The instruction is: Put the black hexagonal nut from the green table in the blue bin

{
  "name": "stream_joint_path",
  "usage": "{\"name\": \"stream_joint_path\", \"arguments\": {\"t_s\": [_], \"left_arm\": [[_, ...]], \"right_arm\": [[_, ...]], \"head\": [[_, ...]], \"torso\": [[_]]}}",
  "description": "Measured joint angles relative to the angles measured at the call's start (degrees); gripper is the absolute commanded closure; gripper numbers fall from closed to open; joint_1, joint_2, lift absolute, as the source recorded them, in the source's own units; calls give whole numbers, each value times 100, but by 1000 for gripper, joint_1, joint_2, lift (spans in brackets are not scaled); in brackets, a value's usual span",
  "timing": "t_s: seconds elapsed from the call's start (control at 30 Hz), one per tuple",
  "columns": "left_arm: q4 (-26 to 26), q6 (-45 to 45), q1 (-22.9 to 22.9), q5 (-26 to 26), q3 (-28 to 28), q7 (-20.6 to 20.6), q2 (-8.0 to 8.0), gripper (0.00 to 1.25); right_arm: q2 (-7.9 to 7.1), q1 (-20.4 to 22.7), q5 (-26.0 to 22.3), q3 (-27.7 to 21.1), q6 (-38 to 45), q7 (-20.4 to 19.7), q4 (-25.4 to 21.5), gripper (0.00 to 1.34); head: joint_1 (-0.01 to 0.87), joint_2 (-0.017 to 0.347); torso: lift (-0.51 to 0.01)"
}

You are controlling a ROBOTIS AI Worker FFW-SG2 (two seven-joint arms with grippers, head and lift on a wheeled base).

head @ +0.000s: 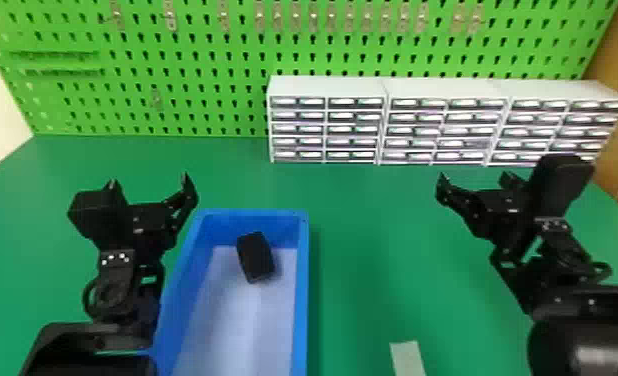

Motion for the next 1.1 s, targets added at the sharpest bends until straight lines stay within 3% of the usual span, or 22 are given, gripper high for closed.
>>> {"name": "stream_joint_path", "arguments": {"t_s": [0.3,1.1], "left_arm": [[2,0,-58,-26,-52,3,0,140],[3,-1,-64,-66,-70,-6,5,140]], "right_arm": [[141,-30,-55,-145,-235,-374,62,111],[102,-62,-157,-108,-151,-371,144,111]], "head": [[657,57],[657,57]], "torso": [[-95],[-95]]}}
